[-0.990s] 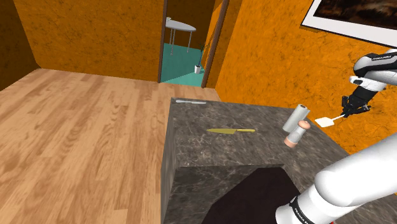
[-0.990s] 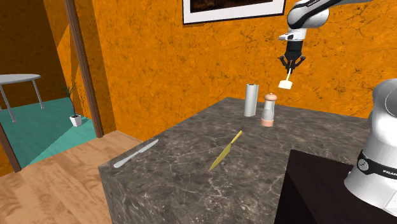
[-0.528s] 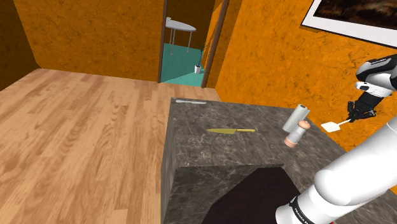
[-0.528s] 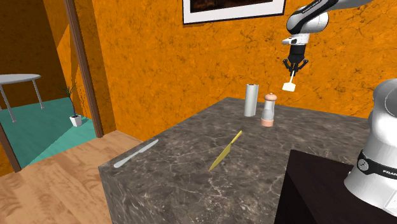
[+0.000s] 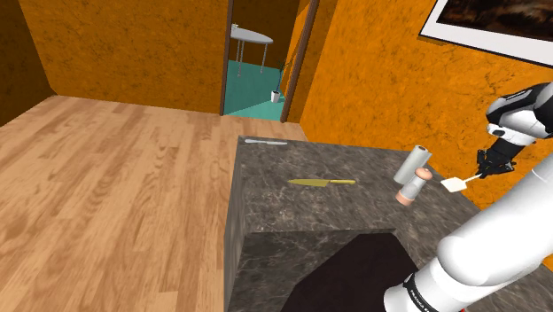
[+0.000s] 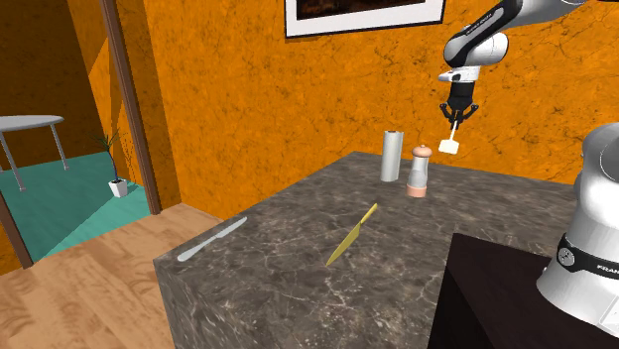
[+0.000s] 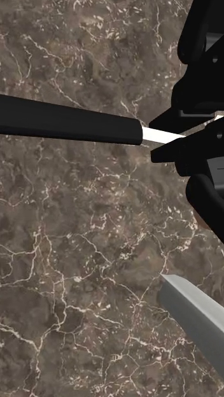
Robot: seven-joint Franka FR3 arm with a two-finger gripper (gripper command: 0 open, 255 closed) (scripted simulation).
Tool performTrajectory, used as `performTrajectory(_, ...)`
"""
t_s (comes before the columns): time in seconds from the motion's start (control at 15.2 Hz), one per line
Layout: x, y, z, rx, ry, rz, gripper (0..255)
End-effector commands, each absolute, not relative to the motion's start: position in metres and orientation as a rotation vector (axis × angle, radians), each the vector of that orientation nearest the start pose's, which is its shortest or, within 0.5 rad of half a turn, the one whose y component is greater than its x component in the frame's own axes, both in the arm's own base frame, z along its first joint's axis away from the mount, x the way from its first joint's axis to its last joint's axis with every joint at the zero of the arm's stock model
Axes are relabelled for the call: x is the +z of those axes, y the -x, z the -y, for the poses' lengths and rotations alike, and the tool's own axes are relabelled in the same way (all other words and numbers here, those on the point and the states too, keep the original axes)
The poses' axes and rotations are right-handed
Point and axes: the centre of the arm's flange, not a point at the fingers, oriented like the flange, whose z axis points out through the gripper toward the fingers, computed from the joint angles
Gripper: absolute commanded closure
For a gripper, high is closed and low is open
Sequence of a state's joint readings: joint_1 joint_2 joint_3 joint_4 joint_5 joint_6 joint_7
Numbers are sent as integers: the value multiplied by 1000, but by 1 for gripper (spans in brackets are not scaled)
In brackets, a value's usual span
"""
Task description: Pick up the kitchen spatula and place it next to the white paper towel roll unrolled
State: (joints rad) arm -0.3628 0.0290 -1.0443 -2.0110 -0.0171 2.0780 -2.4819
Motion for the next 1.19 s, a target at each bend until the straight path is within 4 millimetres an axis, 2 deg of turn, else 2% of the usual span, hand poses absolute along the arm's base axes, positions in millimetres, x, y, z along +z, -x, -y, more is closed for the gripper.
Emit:
performTrajectory(0.0, 441, -94, 555, 90, 2720, 1637, 255)
performTrajectory(1.12, 351, -94, 555, 90, 2720, 1637, 255)
